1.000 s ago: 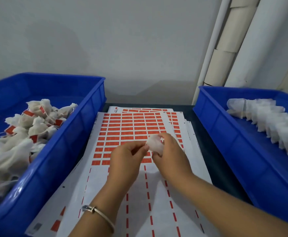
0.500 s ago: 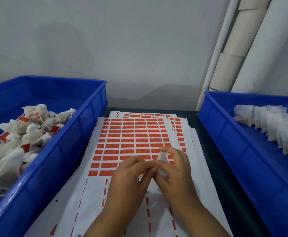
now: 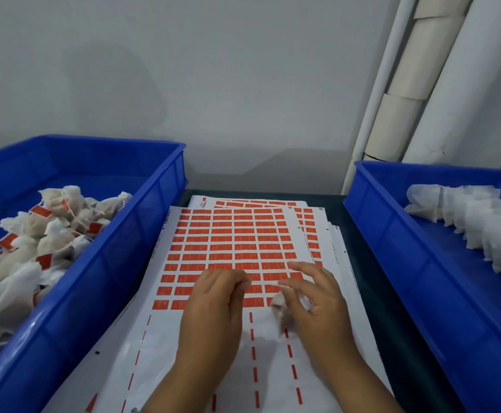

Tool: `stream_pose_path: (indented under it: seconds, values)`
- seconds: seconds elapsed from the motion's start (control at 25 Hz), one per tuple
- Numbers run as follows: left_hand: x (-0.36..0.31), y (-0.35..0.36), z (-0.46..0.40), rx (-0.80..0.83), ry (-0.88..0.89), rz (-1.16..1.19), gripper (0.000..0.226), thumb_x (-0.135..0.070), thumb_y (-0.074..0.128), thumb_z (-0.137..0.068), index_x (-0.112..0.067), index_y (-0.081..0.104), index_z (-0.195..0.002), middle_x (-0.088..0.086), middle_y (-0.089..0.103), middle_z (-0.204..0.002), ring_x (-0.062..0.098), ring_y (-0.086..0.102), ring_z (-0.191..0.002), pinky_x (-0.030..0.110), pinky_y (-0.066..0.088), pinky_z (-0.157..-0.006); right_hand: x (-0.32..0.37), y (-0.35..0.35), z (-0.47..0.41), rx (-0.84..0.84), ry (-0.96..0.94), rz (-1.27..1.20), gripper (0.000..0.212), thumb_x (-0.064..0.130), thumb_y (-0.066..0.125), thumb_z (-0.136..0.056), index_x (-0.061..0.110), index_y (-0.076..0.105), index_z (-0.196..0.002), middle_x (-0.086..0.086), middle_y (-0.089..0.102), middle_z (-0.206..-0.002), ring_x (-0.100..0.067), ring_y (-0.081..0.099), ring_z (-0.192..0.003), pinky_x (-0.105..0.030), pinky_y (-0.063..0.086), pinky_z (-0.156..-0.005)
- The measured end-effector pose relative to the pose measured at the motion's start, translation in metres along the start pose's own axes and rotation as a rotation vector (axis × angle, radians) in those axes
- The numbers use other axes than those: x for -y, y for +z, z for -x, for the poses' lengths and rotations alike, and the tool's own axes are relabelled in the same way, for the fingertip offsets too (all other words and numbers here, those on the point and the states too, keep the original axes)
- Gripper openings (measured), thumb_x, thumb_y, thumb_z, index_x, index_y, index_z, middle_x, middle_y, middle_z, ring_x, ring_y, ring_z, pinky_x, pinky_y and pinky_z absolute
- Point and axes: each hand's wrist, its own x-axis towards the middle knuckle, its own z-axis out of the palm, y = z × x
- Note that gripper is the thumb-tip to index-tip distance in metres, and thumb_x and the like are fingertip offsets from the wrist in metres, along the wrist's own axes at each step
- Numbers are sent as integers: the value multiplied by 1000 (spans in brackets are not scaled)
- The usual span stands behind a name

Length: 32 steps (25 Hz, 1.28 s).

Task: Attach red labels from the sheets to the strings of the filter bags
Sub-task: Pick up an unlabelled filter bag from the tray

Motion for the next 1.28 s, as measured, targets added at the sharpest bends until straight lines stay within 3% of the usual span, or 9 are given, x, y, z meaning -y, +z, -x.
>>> stream_pose_path:
  seconds: [0.12,0.24,0.32,0.56,0.72,0.8,0.92,1.04,1.28]
  values:
    - [4,2,-4,-72,-98,57,6,-35,50,-80,-40,49,-84,-30,47,-84,-6,49,-75,4,30,-70,10,0,4,164,86,-82,24,61,46,-79,44,61,-86,41,59,-93,9,59,-94,-9,48,-81]
    - [8,8,-8,-126,-298,171,21,-27,56,-88,-41,49,-74,-29,52,-77,-1,55,-70,3,32,-60,18,4,12,376,142,-142,4,45,62,-84,49,61,-83,46,58,-88,16,56,-92,4,40,-57]
    - [9,8,-9,-188,-383,264,18,-28,55,-89,-39,51,-75,-26,55,-76,-2,60,-70,2,35,-47,18,4,13,455,175,-122,20,37,73,-80,48,57,-82,44,56,-84,6,61,-84,3,39,-53]
    - [13,9,-15,-260,-477,407,13,-29,56,-87,-37,56,-77,-25,57,-76,-22,52,-75,-3,32,-42,18,-16,-1,700,306,-318,17,19,67,-81,25,72,-66,12,69,-72,-6,64,-74,-14,45,-67]
    - [15,15,-12,-5,-511,403,12,-29,57,-90,-32,60,-79,-19,61,-75,-1,60,-66,2,37,-42,8,-20,-3,565,388,-1026,23,17,71,-66,18,77,-89,-6,69,-82,-17,66,-78,-27,54,-76]
    - [11,16,-9,148,-430,324,16,-29,57,-91,-35,58,-76,-20,60,-74,-1,59,-67,2,36,-46,4,-18,-3,490,361,-1088,30,15,73,-67,22,76,-96,-4,71,-101,-21,68,-92,-30,54,-78]
    - [4,15,-3,314,-246,193,21,-30,59,-89,-41,55,-72,-26,58,-71,-5,58,-67,1,37,-50,1,-15,-4,399,343,-935,32,19,72,-81,37,71,-108,9,68,-115,-11,65,-106,-29,55,-82]
    - [2,16,4,425,-1,87,21,-35,60,-88,-45,50,-73,-31,51,-73,-3,55,-73,2,38,-60,-1,-9,-3,281,229,-461,20,29,65,-87,44,70,-100,34,64,-102,11,58,-100,-6,48,-68]
    - [4,16,6,286,209,125,14,-25,60,-88,-39,57,-90,-38,36,-100,-16,38,-103,-4,30,-82,-1,-3,0,404,112,-256,18,26,56,-93,40,62,-83,39,62,-82,20,55,-86,4,39,-57]
